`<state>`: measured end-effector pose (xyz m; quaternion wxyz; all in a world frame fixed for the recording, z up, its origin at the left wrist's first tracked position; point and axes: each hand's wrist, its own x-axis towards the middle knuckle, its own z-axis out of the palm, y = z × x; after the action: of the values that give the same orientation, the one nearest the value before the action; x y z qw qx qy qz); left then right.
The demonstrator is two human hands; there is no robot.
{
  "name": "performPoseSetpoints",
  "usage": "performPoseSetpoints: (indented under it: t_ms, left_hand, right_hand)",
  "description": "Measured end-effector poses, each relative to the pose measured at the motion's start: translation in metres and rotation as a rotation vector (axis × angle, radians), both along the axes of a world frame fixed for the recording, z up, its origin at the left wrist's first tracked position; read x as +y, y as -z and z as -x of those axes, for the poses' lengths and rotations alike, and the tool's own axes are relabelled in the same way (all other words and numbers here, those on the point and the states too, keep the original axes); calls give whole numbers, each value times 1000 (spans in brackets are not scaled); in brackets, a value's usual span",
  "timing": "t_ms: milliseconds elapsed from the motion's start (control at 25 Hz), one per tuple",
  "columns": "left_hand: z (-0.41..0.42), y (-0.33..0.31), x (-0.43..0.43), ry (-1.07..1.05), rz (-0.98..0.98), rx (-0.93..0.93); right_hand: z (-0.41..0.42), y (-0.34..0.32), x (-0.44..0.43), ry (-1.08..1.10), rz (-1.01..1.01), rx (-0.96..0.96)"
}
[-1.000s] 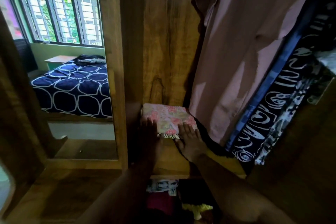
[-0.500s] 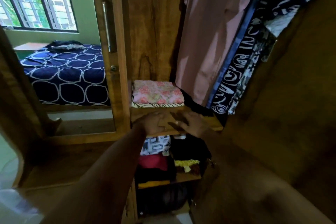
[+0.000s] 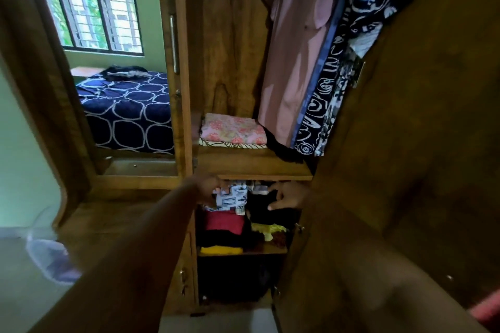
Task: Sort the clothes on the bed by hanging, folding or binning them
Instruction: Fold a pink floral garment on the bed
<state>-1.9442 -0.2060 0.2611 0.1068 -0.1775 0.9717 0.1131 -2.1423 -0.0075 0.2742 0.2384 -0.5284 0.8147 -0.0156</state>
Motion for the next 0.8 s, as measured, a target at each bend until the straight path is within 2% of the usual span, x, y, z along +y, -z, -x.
performPoseSetpoints:
  t_ms: [200, 280, 440, 800]
  left_hand:
    - [-60, 32, 51, -185, -100, -1]
    - [-92, 38, 76, -182, -60, 4]
    - [-162, 42, 112, -334, -38, -20]
    - [-325, 25, 136, -588, -79, 47]
  right_hand:
    - [-38, 13, 35, -52, -66, -18]
    - [-64, 20, 46, -112, -50, -45]
    - [-122, 28, 57, -235, -71, -106]
    - [-268, 15, 8, -626, 26, 100]
